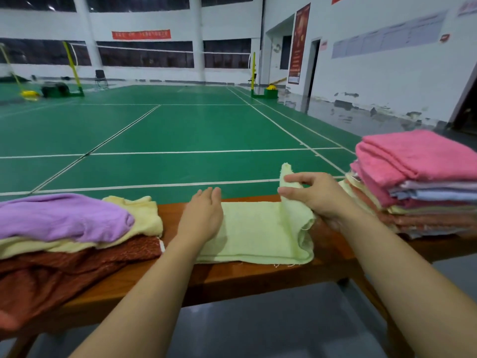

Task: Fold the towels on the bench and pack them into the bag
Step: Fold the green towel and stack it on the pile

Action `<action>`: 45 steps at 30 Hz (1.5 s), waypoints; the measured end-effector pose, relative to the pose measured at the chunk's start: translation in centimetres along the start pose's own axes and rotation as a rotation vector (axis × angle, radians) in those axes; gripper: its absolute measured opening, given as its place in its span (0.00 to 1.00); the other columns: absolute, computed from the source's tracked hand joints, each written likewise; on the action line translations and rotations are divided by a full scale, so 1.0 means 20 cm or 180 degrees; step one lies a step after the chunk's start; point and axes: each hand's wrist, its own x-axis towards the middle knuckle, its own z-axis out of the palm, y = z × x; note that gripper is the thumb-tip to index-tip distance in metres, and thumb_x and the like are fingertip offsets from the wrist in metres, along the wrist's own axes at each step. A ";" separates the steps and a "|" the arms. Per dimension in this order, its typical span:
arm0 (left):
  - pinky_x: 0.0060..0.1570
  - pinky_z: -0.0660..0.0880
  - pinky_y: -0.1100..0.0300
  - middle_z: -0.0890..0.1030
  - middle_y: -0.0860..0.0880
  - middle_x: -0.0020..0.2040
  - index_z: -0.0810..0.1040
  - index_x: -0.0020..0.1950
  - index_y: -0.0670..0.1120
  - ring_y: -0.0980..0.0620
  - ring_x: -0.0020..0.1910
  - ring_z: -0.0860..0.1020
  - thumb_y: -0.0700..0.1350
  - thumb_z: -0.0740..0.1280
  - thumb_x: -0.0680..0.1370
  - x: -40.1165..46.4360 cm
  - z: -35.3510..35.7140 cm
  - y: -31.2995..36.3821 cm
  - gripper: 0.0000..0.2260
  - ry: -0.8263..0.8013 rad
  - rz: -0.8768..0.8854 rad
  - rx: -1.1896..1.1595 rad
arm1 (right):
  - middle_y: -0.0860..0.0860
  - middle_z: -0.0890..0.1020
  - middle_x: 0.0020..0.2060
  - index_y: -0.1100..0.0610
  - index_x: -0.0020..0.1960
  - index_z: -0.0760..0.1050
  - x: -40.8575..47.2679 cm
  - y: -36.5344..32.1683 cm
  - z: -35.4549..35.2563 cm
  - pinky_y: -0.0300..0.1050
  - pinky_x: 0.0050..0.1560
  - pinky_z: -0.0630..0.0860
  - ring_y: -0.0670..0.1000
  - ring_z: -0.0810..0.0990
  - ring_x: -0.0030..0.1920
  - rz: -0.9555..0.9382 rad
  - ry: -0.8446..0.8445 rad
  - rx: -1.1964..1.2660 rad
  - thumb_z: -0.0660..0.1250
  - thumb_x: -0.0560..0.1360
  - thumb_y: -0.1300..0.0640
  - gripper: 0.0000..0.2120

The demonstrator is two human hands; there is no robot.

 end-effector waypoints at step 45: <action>0.42 0.82 0.56 0.83 0.46 0.58 0.77 0.64 0.55 0.53 0.42 0.84 0.46 0.64 0.84 -0.09 -0.07 0.11 0.10 0.0057 -0.0239 -0.2827 | 0.46 0.84 0.57 0.43 0.52 0.84 0.04 0.11 0.18 0.57 0.63 0.79 0.50 0.82 0.59 -0.0326 0.0244 0.0699 0.69 0.80 0.54 0.07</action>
